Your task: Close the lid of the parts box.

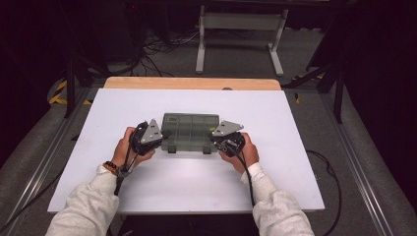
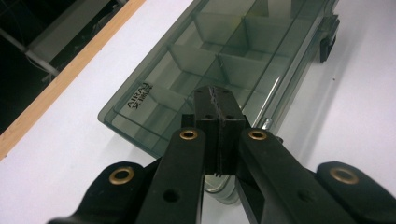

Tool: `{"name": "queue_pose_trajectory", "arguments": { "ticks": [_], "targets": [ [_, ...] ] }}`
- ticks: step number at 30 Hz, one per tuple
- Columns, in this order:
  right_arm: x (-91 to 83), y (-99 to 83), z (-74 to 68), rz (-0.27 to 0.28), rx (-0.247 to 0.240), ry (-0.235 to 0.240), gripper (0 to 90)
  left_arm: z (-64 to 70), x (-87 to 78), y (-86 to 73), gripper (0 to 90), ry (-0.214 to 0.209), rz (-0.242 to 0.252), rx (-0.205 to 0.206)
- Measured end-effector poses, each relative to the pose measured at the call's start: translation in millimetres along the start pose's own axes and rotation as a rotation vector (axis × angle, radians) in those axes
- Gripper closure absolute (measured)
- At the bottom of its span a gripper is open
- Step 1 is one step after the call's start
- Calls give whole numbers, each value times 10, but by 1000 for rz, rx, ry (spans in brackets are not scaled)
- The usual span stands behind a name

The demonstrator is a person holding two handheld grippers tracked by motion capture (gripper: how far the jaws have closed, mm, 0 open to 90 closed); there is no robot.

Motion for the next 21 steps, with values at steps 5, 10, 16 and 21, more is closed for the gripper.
{"name": "queue_pose_trajectory", "arguments": {
  "ticks": [5,10,16,21],
  "targets": [
    [23,-14,-50,0,-5,-8,900,36,5,-47,899,-16,17,-25],
    [11,-26,-68,-2,-12,-22,900,93,16,-100,899,-18,26,-31],
    [45,-82,-102,2,-9,-38,900,116,29,-149,899,-22,35,-50],
    [49,-109,-114,21,2,-42,900,126,38,-171,899,-26,40,-54]
  ]
}}
Point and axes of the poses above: each handheld gripper's, and its own axes: x roughly forward along the jaws, y roughly out of its top, z roughly to its right, the point moved 4 cm from there along x, roughly forward along the jaws, and after that the axes turned 3 degrees about y, right-handed, at the moved point
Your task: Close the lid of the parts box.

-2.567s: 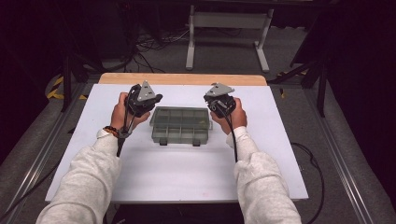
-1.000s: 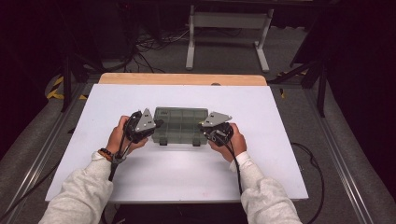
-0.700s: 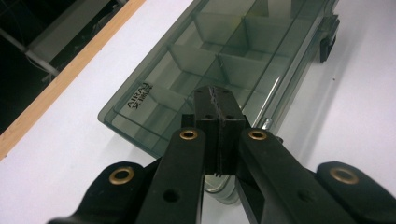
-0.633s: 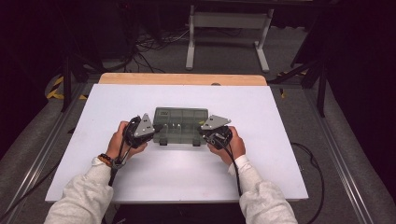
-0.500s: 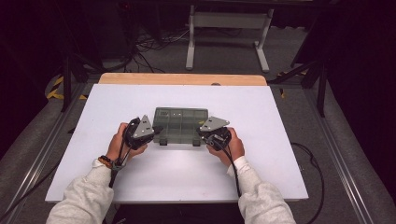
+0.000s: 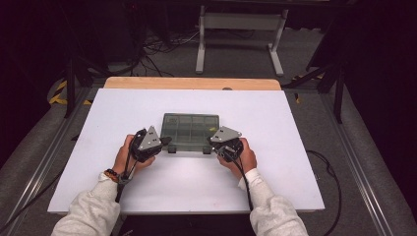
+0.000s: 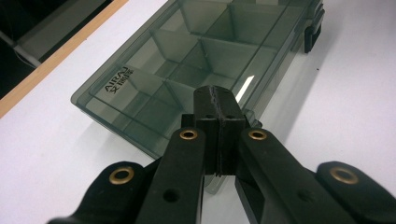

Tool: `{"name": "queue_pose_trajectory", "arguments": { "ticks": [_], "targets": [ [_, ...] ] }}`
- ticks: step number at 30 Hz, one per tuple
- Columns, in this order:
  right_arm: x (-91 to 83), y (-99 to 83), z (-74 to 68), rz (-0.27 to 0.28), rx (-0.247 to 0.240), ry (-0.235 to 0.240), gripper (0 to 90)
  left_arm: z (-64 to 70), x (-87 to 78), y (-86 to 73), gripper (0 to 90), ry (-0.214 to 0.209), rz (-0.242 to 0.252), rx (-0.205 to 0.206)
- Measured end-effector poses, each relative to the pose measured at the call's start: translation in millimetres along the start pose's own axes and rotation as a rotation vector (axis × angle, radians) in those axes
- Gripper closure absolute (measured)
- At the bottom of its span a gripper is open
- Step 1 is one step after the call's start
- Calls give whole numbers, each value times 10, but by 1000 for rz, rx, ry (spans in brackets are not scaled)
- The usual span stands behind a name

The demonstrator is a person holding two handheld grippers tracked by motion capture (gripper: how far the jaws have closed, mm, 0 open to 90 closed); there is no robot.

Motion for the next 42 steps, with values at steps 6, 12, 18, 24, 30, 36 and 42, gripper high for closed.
{"name": "queue_pose_trajectory", "arguments": {
  "ticks": [6,12,18,24,30,36,42],
  "targets": [
    [-8,-23,-27,18,-8,-12,900,2,4,-20,899,0,20,-13],
    [-18,-34,-35,28,-4,-6,900,18,8,-19,899,10,25,-5],
    [-33,-42,-53,40,-4,5,900,20,3,-24,899,12,29,-9],
    [-42,-45,-84,45,-11,9,900,45,-2,-19,899,19,29,2],
    [-42,-41,-77,46,-6,10,888,59,-13,-21,898,18,36,3],
    [-62,-34,-82,63,2,25,870,61,-52,-1,898,25,51,8],
    [-89,-2,-111,85,1,25,854,63,-112,28,898,25,80,10]
  ]
}}
Point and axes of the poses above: each handheld gripper's, and its own axes: x roughly forward along the jaws, y roughly out of its top, z roughly to its right, the point moved 4 cm from there along x, roughly forward along the jaws, and after that the axes turned 3 degrees about y, right-handed, at the moved point
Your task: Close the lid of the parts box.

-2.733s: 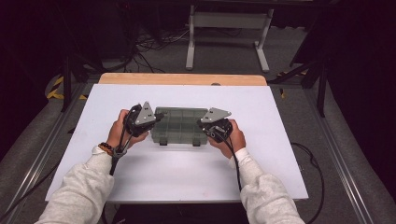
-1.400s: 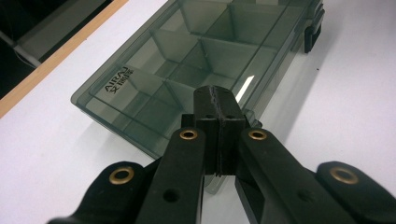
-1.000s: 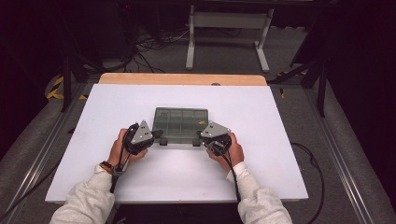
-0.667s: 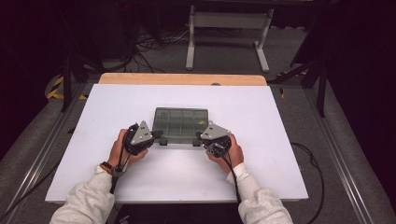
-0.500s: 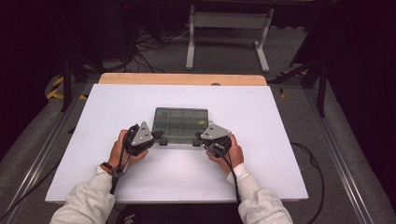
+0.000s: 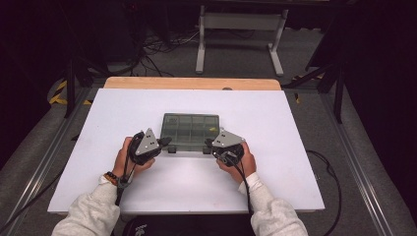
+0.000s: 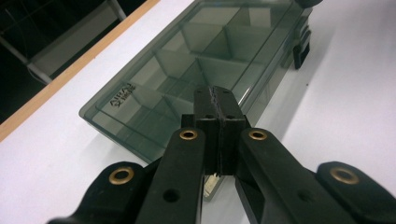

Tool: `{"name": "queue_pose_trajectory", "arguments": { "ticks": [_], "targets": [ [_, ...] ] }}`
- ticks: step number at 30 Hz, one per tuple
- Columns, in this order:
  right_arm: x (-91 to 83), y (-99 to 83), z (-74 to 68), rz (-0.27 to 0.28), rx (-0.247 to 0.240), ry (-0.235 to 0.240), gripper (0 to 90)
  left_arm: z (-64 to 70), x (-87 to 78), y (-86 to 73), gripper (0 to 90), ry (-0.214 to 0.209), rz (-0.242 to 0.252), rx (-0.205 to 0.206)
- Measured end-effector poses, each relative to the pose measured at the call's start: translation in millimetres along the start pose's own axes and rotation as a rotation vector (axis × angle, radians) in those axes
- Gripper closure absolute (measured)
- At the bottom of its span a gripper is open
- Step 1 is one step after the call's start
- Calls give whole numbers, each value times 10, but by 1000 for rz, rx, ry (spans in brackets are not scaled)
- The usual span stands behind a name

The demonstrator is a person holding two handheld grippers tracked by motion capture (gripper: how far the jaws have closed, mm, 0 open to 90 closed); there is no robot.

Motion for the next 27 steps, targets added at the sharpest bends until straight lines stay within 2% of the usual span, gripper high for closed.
{"name": "queue_pose_trajectory", "arguments": {
  "ticks": [8,13,19,27],
  "targets": [
    [-40,37,-30,46,-7,30,805,-5,-44,18,857,-1,35,-10],
    [-39,45,-45,51,-9,27,748,-5,-64,27,818,-11,56,-15],
    [-51,76,-78,67,-10,34,677,-13,-80,27,723,-9,72,-32],
    [-54,98,-101,74,-5,17,553,0,-95,33,598,8,89,-39]
  ]
}}
Point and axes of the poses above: each handheld gripper's, and its own axes: x roughly forward along the jaws, y roughly out of its top, z roughly to its right, the point moved 4 cm from there along x, roughly forward along the jaws, and after that the axes turned 3 degrees about y, right-handed, at the moved point
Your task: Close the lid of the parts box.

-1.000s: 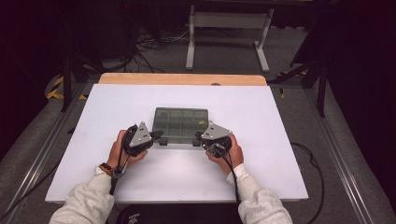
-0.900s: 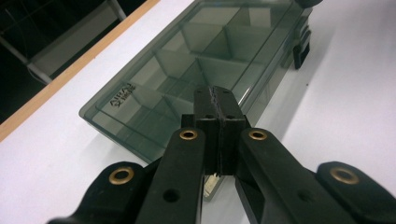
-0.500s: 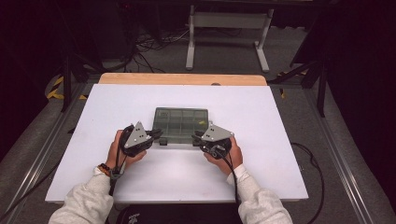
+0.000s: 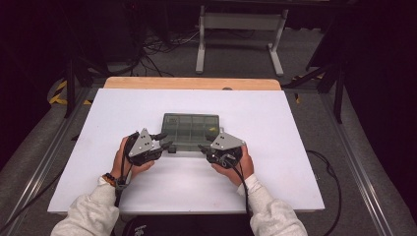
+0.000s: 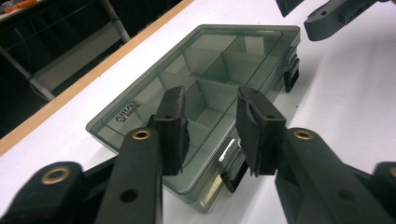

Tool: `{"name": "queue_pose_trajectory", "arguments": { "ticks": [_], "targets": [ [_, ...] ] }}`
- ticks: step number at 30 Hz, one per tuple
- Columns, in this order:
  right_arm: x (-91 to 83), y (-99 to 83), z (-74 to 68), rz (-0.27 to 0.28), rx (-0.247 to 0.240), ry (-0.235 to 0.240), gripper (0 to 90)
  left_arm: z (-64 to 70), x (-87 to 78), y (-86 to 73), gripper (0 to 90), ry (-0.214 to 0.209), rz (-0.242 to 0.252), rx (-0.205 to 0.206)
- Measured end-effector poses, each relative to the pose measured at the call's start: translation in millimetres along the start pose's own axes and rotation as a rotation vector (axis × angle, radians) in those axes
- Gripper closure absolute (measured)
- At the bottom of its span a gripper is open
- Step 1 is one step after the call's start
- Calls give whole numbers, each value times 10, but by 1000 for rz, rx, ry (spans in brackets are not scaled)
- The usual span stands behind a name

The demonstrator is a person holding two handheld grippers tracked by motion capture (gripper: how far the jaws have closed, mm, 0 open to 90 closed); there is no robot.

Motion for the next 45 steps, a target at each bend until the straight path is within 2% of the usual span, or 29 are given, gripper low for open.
{"name": "queue_pose_trajectory", "arguments": {
  "ticks": [8,9,11,14,16,17,18,23,26,28,30,32,36,45],
  "targets": [
    [10,-3,15,1,13,-14,380,-1,2,-4,401,31,9,-21],
    [12,-1,16,6,16,-13,333,-3,4,-4,324,35,9,-24],
    [17,-1,17,6,18,-13,307,0,16,-7,297,40,6,-41],
    [36,-5,16,-4,21,-26,225,6,29,-6,189,29,8,-49],
    [38,-4,21,0,24,-30,199,10,29,-5,173,24,12,-51],
    [38,-6,33,8,37,-34,166,9,31,-3,122,25,15,-57],
    [42,-6,37,5,42,-46,150,7,31,-3,109,27,15,-57],
    [52,-10,46,11,61,-42,104,3,14,4,69,13,32,-71],
    [48,-5,41,12,55,-44,80,7,9,4,52,5,29,-68],
    [46,-5,34,-4,38,-63,79,10,-2,11,52,4,33,-68],
    [35,-1,24,0,33,-60,84,21,-10,22,53,3,33,-65],
    [20,6,13,-13,7,-76,82,40,-13,25,53,0,32,-64],
    [-14,19,3,-9,-6,-89,90,68,-41,45,58,0,32,-41],
    [-131,-2,-1,-17,-30,-111,93,109,-141,69,64,-7,44,-32]
  ]
}}
Point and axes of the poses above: each handheld gripper's, and its own axes: x roughly forward along the jaws, y roughly out of its top, z roughly to its right, the point moved 4 cm from there along x, roughly forward along the jaws, and after that the axes turned 3 degrees about y, right-handed, at the moved point
